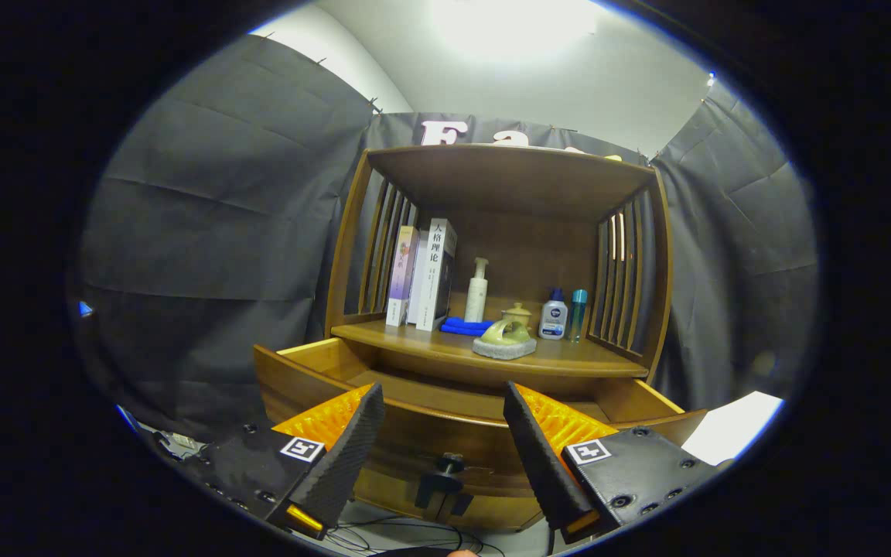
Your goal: Pull open the drawer, take out the items inside it, and place them on the countertop above the cabinet.
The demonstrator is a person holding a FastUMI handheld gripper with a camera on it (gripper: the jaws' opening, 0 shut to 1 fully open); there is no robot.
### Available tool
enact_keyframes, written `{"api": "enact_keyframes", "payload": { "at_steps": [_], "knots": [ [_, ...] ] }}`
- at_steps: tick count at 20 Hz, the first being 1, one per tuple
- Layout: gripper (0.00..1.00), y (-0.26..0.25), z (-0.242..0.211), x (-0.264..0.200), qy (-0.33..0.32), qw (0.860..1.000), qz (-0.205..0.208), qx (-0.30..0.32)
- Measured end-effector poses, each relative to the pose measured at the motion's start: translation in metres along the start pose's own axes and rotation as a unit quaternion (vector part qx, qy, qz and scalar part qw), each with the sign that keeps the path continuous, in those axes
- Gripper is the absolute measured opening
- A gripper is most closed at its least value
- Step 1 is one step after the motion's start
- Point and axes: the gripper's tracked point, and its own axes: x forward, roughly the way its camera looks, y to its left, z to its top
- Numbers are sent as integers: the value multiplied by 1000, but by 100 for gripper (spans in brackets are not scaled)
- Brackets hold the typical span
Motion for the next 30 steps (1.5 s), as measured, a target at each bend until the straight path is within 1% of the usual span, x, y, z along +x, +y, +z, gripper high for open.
{"api": "enact_keyframes", "payload": {
  "at_steps": [4,9,13,15,16,19,22,24,25,30],
  "knots": [
    [98,-2,-30,-1,24,999,-10,33],
    [98,-18,-59,9,65,996,-37,50],
    [98,-24,-78,23,89,993,-49,65],
    [98,-27,-79,30,93,992,-56,69],
    [97,-26,-76,30,84,992,-59,68],
    [96,-27,-76,30,82,993,-69,57],
    [96,-38,-72,45,76,991,-85,72],
    [96,-41,-72,59,79,988,-88,96],
    [96,-42,-71,65,78,988,-89,98],
    [95,-49,-74,96,81,989,-95,75]
  ]
}}
